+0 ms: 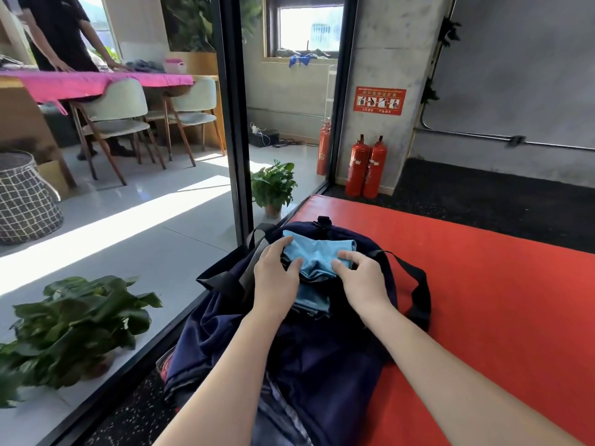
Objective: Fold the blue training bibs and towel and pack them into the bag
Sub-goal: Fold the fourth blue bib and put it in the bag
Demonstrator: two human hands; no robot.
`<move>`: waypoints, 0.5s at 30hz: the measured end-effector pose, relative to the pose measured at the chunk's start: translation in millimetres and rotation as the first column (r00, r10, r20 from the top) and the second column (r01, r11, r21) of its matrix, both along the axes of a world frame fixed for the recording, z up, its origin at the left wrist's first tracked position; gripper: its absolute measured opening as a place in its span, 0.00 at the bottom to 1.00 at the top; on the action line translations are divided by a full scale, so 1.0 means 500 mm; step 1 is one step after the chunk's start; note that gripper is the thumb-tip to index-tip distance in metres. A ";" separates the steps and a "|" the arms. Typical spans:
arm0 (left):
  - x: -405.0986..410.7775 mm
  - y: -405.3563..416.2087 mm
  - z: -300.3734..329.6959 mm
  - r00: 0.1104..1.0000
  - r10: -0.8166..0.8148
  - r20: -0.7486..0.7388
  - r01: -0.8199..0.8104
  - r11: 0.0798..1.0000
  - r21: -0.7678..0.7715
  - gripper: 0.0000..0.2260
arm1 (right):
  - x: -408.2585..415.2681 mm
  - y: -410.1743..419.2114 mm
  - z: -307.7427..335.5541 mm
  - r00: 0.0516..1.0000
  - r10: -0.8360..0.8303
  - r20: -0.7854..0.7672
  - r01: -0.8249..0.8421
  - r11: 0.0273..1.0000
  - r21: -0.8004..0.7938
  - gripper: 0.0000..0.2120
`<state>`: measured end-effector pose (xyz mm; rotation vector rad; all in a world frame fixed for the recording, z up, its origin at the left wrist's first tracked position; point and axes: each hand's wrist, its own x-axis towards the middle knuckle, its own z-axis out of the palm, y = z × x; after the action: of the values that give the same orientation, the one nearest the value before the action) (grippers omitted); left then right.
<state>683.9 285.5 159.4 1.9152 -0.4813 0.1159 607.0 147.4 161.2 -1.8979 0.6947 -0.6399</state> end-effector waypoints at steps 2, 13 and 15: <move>0.016 -0.010 0.006 1.000 -0.012 0.025 0.011 1.000 0.015 0.21 | 0.009 0.002 0.001 1.000 -0.023 0.008 0.023 0.999 -0.022 0.14; 0.090 -0.053 -0.046 0.980 -0.186 0.072 0.120 0.839 0.530 0.15 | 0.006 -0.045 -0.023 0.963 -0.004 -0.268 -0.048 0.981 -0.186 0.13; 0.103 -0.051 -0.038 0.977 -0.212 0.031 0.150 0.780 0.608 0.17 | 0.010 -0.048 -0.029 0.961 -0.006 -0.277 -0.067 0.965 -0.253 0.14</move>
<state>735.3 260.1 140.6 2.4833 -0.8459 -0.0854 611.8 123.5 146.6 -2.2667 0.7855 -0.4670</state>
